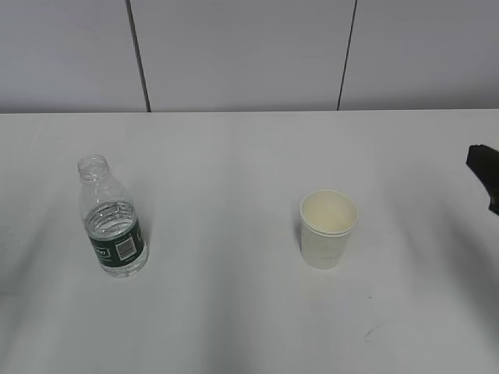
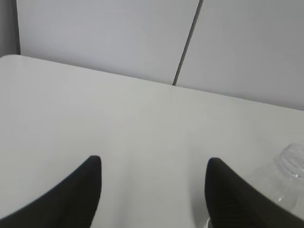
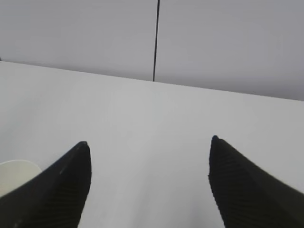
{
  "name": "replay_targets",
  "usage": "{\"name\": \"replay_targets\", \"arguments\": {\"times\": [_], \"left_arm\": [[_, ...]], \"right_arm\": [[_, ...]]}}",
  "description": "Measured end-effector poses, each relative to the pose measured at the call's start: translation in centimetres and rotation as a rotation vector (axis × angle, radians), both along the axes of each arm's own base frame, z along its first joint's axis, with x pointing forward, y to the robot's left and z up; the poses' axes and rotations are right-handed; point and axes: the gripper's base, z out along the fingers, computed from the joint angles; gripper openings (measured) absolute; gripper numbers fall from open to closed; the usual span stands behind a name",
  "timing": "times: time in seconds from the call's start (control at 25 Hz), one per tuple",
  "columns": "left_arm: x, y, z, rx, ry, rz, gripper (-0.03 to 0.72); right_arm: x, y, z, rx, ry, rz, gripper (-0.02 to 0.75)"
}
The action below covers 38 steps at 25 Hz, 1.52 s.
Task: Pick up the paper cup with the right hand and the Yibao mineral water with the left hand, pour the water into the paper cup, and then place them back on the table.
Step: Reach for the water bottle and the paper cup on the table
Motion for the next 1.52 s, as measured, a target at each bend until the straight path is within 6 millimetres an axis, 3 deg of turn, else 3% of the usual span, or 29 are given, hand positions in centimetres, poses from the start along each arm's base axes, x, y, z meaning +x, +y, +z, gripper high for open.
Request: {"name": "replay_targets", "arguments": {"times": [0.2, 0.4, 0.68, 1.08, 1.24, 1.52], "left_arm": [[0.8, -1.5, -1.5, 0.045, 0.021, -0.116, 0.433], [1.9, -3.4, -4.2, 0.116, 0.111, -0.256, 0.433], [3.7, -4.7, -7.7, 0.153, 0.162, -0.361, 0.433], [4.3, -5.9, -11.4, 0.229, 0.17, -0.506, 0.433], [4.4, -6.0, -12.6, 0.263, 0.216, -0.528, 0.433], [4.5, -5.9, -12.8, 0.268, 0.221, -0.521, 0.438]], "right_arm": [[0.1, 0.9, -3.2, -0.006, 0.005, 0.104, 0.571], [1.1, 1.5, -5.7, 0.027, 0.062, 0.169, 0.571], [2.0, 2.6, -9.0, 0.052, 0.12, 0.283, 0.571], [2.2, 3.8, -13.9, -0.013, 0.175, 0.471, 0.571], [2.6, 3.9, -15.3, -0.011, 0.216, 0.481, 0.571], [3.5, 4.3, -16.0, -0.015, 0.213, 0.529, 0.603]]}}
